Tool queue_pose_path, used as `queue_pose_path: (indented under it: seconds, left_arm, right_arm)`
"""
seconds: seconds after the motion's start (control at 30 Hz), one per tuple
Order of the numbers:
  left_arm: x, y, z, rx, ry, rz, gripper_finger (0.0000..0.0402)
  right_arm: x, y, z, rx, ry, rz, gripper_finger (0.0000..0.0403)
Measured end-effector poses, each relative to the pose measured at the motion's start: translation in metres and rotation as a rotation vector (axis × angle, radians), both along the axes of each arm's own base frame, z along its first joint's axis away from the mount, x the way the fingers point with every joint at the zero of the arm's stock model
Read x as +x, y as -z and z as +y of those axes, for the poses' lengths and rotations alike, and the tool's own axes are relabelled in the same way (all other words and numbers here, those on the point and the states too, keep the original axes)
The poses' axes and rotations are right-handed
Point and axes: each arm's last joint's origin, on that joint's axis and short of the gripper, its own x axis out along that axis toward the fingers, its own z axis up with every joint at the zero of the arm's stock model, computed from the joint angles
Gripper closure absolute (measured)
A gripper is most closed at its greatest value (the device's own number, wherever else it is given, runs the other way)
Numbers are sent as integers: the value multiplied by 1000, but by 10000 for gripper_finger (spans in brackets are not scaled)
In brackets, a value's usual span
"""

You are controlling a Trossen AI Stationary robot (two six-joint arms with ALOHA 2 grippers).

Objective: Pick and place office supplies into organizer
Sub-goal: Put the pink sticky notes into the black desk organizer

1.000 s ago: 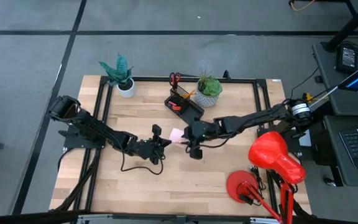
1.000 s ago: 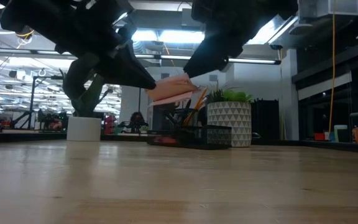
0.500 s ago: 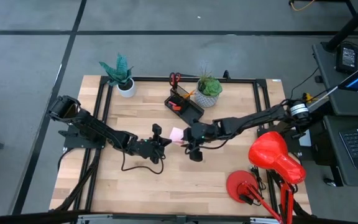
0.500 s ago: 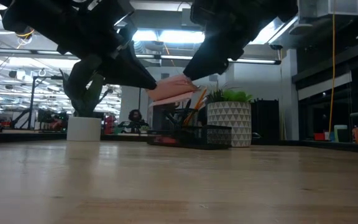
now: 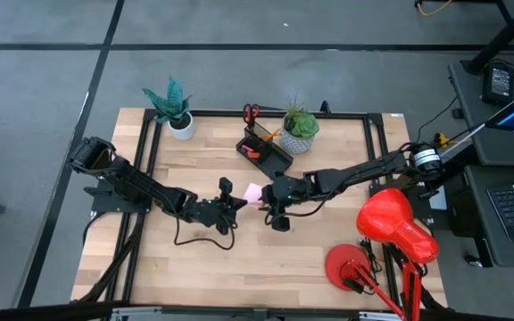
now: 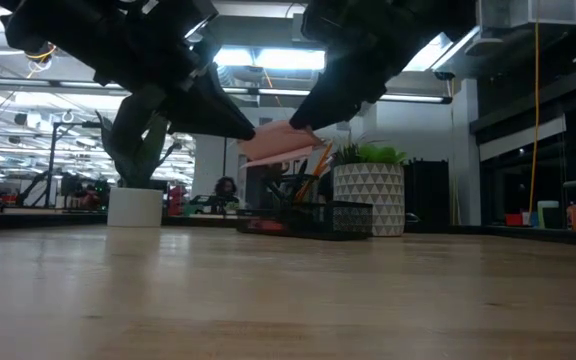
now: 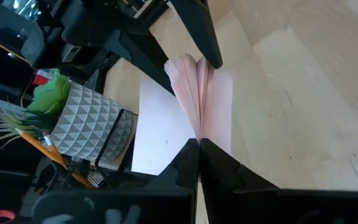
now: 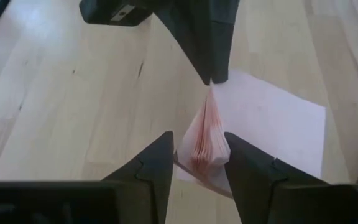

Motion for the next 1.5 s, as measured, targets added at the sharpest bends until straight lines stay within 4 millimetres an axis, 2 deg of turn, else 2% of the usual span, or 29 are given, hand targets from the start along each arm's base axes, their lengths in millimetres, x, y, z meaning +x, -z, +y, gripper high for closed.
queue_pose_path:
  seconds: [0.33,1.07,1.5]
  left_arm:
    - [0,0,0,1,-4,-2,400]
    - [1,-2,0,6,8,-16,400]
    - [2,-6,0,49,-17,-50,400]
  right_arm:
    - [0,1,-3,-45,43,4,269]
    - [-1,2,-4,-76,30,17,395]
    - [-1,2,-5,-106,15,15,401]
